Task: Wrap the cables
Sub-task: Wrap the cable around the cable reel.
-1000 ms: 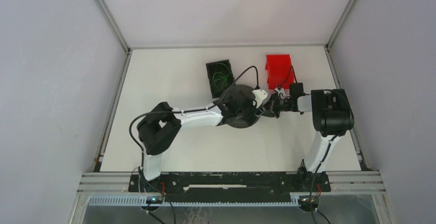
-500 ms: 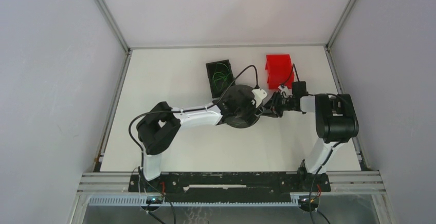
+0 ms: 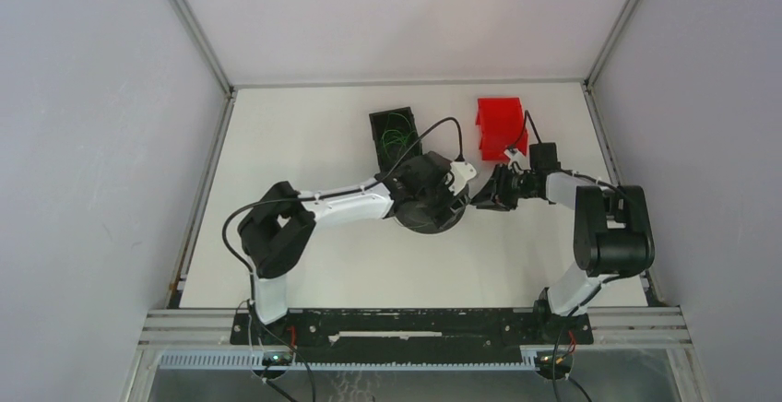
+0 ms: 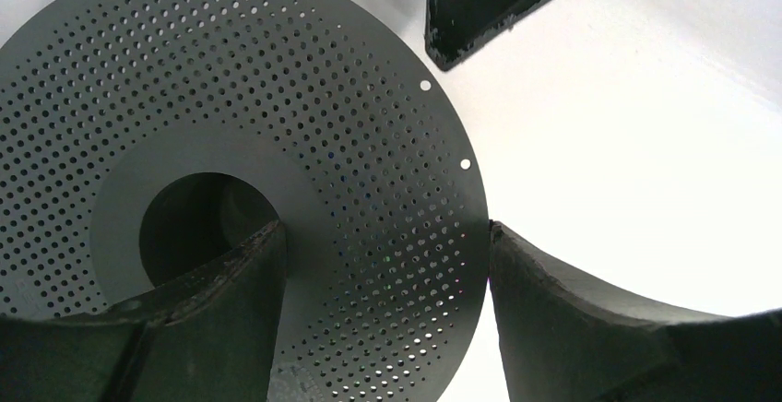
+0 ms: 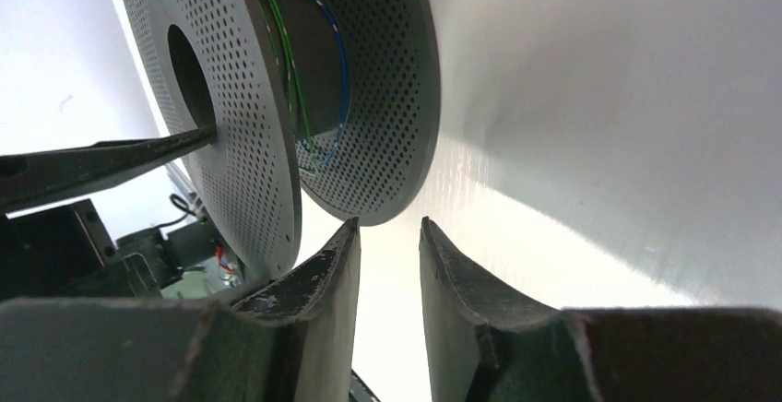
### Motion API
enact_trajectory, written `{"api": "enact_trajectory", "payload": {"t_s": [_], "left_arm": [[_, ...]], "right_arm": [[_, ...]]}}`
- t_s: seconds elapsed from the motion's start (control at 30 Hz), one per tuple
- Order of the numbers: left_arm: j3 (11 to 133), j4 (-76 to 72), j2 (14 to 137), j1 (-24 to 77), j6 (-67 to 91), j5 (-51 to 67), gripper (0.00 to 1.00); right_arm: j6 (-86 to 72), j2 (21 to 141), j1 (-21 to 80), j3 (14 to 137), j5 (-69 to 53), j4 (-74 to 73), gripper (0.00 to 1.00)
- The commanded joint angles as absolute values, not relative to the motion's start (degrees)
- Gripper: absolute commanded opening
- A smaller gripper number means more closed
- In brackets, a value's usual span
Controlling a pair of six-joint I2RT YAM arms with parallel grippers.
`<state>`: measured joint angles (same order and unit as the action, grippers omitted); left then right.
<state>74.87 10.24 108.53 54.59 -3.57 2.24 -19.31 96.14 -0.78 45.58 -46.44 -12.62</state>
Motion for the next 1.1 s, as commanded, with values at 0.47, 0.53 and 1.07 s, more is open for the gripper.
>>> {"api": "enact_trajectory", "payload": {"t_s": [0.47, 0.53, 1.07], "left_arm": [[77.4, 15.81, 95.43, 49.48, -9.22, 14.48, 0.93], [73.78, 14.65, 92.58, 47.2, -9.23, 15.63, 0.93], [43.98, 5.26, 79.5, 26.54, 14.3, 30.81, 0.81]], "right_arm": [[-7.12, 87.89, -1.23, 49.02, -39.29, -18.96, 0.38], [-6.29, 87.22, -1.4, 49.62, -39.8, -19.34, 0.37], [-0.25, 75.66, -3.2, 54.17, -34.83, -22.85, 0.38]]}}
